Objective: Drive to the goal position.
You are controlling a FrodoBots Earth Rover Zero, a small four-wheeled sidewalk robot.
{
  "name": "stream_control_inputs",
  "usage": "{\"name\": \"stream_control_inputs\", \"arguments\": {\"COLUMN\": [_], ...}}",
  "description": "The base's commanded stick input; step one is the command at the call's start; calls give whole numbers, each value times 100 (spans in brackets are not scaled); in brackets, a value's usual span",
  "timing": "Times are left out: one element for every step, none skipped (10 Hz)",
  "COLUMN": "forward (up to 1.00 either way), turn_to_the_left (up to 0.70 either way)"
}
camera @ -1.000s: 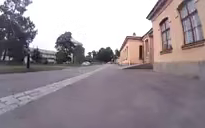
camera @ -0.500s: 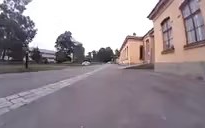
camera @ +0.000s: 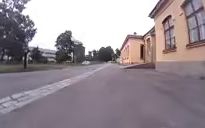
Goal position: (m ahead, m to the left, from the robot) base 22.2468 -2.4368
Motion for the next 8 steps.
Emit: {"name": "stream_control_inputs", "arguments": {"forward": [45, 45, 45, 45, 45, 45, 45, 45], "turn_to_the_left": [0, 0, 0, 0, 0, 0, 0, 0]}}
